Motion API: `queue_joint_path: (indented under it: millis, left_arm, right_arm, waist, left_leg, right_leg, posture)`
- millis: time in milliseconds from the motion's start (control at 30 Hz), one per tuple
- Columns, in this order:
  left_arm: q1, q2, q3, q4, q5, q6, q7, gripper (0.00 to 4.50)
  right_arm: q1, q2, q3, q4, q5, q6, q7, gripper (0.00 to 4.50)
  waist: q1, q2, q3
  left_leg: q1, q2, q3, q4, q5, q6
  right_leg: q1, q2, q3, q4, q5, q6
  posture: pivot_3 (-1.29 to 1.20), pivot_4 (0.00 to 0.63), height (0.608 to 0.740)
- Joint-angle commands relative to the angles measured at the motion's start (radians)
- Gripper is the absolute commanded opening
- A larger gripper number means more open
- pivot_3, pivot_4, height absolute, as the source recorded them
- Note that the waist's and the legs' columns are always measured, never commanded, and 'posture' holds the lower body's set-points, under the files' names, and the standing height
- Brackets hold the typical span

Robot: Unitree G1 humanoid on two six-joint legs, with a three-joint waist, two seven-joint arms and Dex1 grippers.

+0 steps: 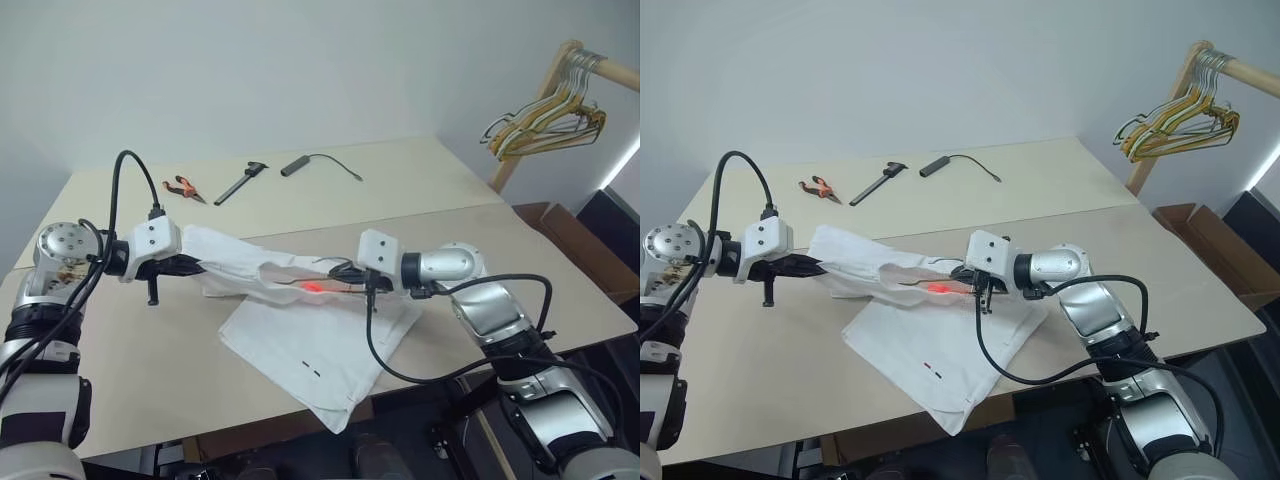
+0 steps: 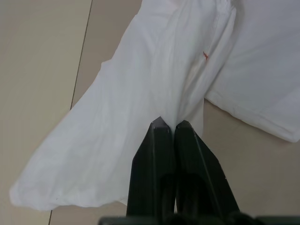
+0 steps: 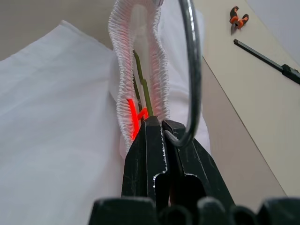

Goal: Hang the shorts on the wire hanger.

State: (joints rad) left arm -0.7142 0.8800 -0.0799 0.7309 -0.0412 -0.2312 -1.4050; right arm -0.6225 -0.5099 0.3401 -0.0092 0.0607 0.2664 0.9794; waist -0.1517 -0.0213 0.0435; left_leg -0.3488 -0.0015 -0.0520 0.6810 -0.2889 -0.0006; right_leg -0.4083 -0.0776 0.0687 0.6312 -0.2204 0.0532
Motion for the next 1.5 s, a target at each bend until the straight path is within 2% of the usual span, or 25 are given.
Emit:
queue_joint_path:
  millis: [33, 200, 233, 300, 467, 633, 767, 900, 1033, 1200, 1500]
  left_arm:
    - [-0.014, 0.023, 0.027, -0.043, -0.016, 0.012, 0.009, 0.03]
    - [0.017, -0.005, 0.014, -0.093, -0.001, 0.032, 0.052, 0.03]
    - [0.019, -0.013, 0.010, -0.099, 0.006, 0.042, 0.071, 0.23]
    - [0.021, -0.023, 0.009, -0.107, 0.006, 0.063, 0.085, 0.66]
    - [0.043, -0.019, 0.014, -0.156, -0.017, 0.075, 0.068, 2.19]
    - [0.107, 0.031, 0.040, -0.259, -0.062, 0.032, 0.003, 3.74]
    - [0.145, 0.085, 0.088, -0.381, -0.154, 0.038, -0.065, 3.74]
    - [0.068, 0.048, 0.165, -0.496, -0.283, 0.171, -0.004, 3.74]
    - [-0.020, -0.022, 0.117, -0.441, -0.206, 0.179, 0.097, 3.74]
    - [-0.070, -0.073, 0.032, -0.339, -0.159, 0.140, 0.031, 3.74]
    - [-0.170, -0.132, -0.040, -0.190, -0.132, 0.054, -0.102, 3.74]
  right_arm:
    - [-0.020, 0.000, -0.048, -0.047, 0.017, 0.003, -0.013, 0.00]
    - [-0.060, 0.024, -0.107, -0.131, 0.119, 0.139, -0.001, 0.00]
    - [-0.068, 0.022, -0.117, -0.151, 0.140, 0.163, 0.006, 0.00]
    - [-0.079, 0.015, -0.125, -0.174, 0.165, 0.195, 0.016, 0.00]
    - [-0.125, -0.011, -0.108, -0.185, 0.178, 0.275, 0.029, 0.00]
    - [-0.228, -0.021, -0.081, -0.117, 0.158, 0.367, 0.029, 0.00]
    - [-0.308, -0.029, -0.058, -0.057, 0.140, 0.422, 0.032, 0.00]
    - [-0.398, -0.037, -0.032, -0.002, 0.146, 0.495, 0.070, 0.00]
    - [-0.486, -0.049, -0.019, 0.017, 0.192, 0.589, 0.146, 0.00]
    - [-0.572, -0.065, -0.023, 0.036, 0.249, 0.670, 0.228, 0.00]
    - [-0.636, -0.069, -0.004, 0.075, 0.243, 0.679, 0.252, 0.00]
  waist:
    - [0.001, 0.000, 0.000]
    - [0.001, 0.000, 0.000]
    - [0.001, 0.000, 0.000]
    - [0.002, 0.000, 0.000]
    - [0.001, 0.000, 0.000]
    - [-0.005, 0.000, 0.000]
    - [-0.007, 0.000, 0.000]
    - [0.005, 0.000, 0.000]
    - [0.006, 0.000, 0.000]
    - [-0.009, 0.000, 0.000]
    - [-0.035, 0.000, 0.000]
  left_leg:
    - [0.000, 0.000, 0.000, 0.000, 0.000, 0.000]
    - [0.000, 0.000, 0.000, 0.000, 0.000, 0.000]
    - [0.000, 0.000, 0.000, 0.000, 0.000, 0.000]
    - [0.000, 0.000, -0.001, 0.000, 0.000, 0.000]
    - [0.000, 0.000, 0.000, 0.000, 0.000, 0.000]
    - [0.000, 0.000, 0.000, 0.000, 0.000, 0.000]
    - [-0.005, 0.000, 0.000, 0.000, 0.000, 0.000]
    - [-0.010, -0.001, 0.000, 0.001, 0.000, 0.000]
    - [-0.012, -0.002, 0.000, 0.003, 0.000, -0.001]
    - [-0.011, -0.001, 0.000, 0.003, 0.000, -0.001]
    - [-0.012, -0.001, 0.000, 0.003, 0.000, -0.001]
  right_leg:
    - [0.000, 0.000, 0.000, 0.000, 0.000, 0.000]
    - [0.000, 0.000, 0.000, 0.000, 0.000, 0.000]
    - [0.000, 0.000, 0.000, 0.000, 0.000, 0.000]
    - [0.000, 0.000, 0.000, 0.000, 0.000, 0.000]
    - [0.000, 0.000, 0.000, 0.000, 0.000, 0.000]
    - [-0.001, 0.000, 0.000, 0.001, 0.000, 0.000]
    - [-0.007, -0.001, 0.001, 0.002, 0.000, 0.000]
    - [-0.012, -0.002, 0.001, 0.003, 0.000, 0.000]
    - [-0.013, -0.002, 0.000, 0.010, 0.001, 0.000]
    - [-0.013, -0.001, 0.000, 0.011, 0.001, 0.000]
    - [-0.014, -0.002, 0.000, 0.010, 0.001, 0.000]
  posture:
    - [-0.08, 0.000, 0.740]
    - [-0.08, 0.000, 0.740]
    - [-0.09, 0.000, 0.740]
    - [-0.09, 0.000, 0.740]
    - [-0.09, 0.000, 0.740]
    - [-0.09, 0.000, 0.740]
    - [-0.09, 0.000, 0.740]
    - [-0.08, 0.000, 0.740]
    - [-0.09, 0.000, 0.740]
    - [-0.10, 0.000, 0.740]
    - [-0.13, 0.000, 0.740]
